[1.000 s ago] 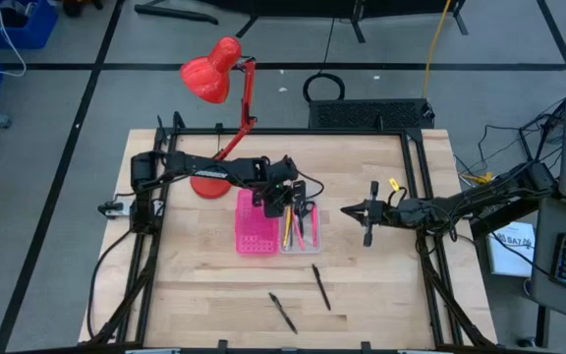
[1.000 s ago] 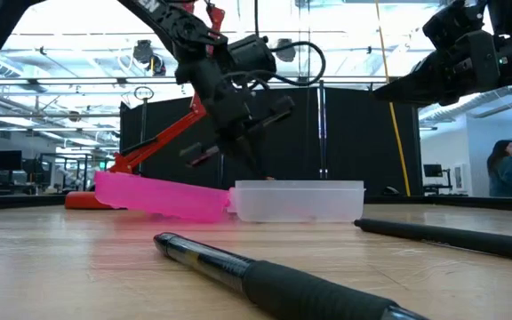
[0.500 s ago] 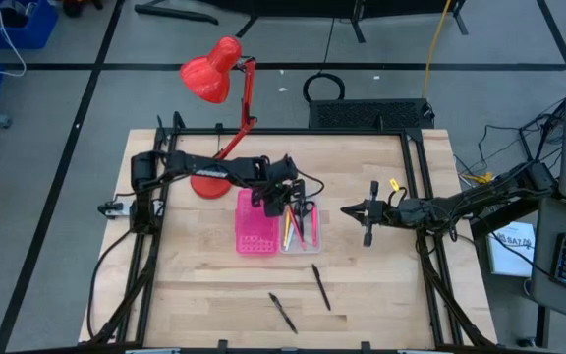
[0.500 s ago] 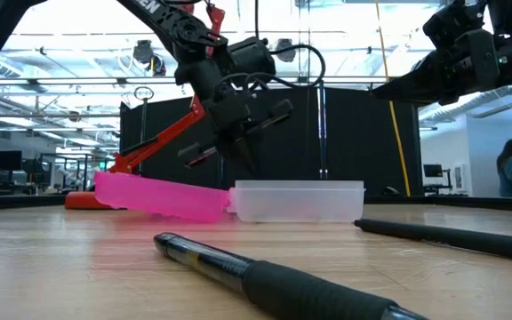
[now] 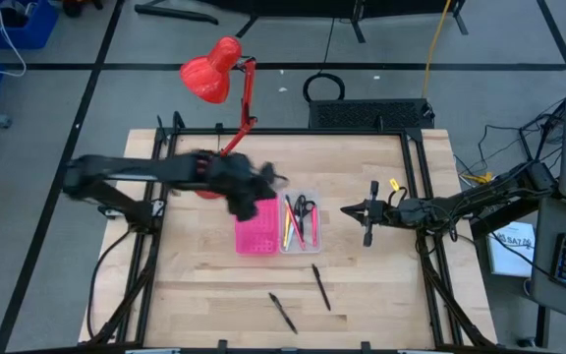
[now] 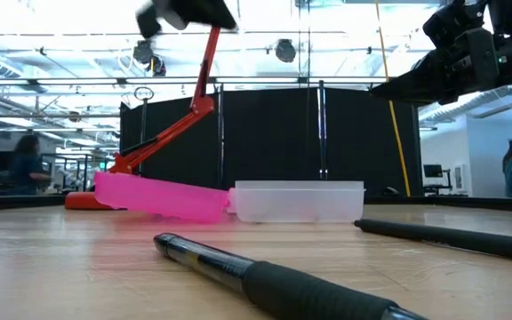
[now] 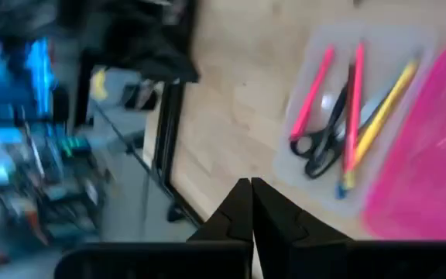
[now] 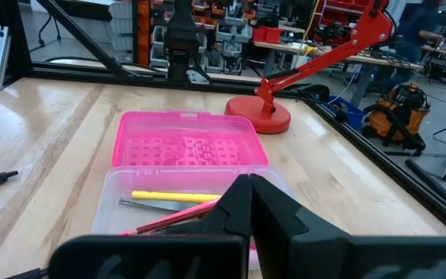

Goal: Pick & place school supplies into a supply box
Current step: Put the right black pen into the supply box

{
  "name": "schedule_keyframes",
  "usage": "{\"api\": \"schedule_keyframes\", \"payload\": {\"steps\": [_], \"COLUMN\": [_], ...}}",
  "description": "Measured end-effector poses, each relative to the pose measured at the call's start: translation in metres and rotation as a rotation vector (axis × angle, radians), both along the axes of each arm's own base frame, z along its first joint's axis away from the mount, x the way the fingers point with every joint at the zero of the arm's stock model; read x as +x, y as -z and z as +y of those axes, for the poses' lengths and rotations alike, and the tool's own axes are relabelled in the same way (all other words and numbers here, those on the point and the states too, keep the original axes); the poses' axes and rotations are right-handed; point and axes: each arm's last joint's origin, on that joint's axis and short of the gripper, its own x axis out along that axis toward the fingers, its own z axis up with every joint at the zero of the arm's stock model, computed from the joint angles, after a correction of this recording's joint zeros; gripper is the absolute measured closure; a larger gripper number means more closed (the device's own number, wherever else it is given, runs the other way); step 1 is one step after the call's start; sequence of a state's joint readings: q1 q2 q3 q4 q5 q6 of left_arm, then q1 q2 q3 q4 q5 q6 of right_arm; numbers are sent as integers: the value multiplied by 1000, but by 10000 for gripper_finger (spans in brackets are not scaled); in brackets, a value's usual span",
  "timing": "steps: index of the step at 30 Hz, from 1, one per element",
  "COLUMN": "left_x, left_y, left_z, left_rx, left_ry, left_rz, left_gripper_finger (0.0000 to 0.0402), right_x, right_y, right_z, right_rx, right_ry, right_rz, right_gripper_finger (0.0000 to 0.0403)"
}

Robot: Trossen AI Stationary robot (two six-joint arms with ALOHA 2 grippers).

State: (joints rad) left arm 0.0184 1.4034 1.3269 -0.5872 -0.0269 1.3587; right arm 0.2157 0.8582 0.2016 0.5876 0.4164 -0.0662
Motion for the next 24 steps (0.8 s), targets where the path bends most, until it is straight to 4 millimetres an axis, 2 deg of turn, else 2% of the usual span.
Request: {"api": "schedule_keyframes", "payload": {"steps": [3, 7, 11, 16, 18, 21, 24], "left_x": [-39, -83, -113, -143, -151, -159, -166], "left_y": [-23, -27, -4, 45, 66, 85, 103], "left_z": [-6, -18, -37, -49, -50, -45, -41], "left_rx": [-195, -361, -419, -530, -604, -758, -836], "left_ry": [-115, -162, -161, -198, -259, -398, -482], "left_rz": [-3, 18, -13, -145, -224, -354, -423], "left_gripper_finger": [390, 397, 397, 398, 398, 399, 396], "right_x": [0, 0, 0, 1, 1, 1, 0], "right_y": [-1, -2, -4, -5, -5, -5, -3], "right_z": [0, 0, 0, 0, 0, 0, 0], "right_rx": [2, 7, 50, 59, 56, 54, 51], "right_ry": [0, -1, 4, 4, 4, 4, 4], "right_rz": [-6, -24, -46, -59, -59, -56, -40], "right_gripper_finger": [403, 403, 403, 403, 403, 403, 403]}}
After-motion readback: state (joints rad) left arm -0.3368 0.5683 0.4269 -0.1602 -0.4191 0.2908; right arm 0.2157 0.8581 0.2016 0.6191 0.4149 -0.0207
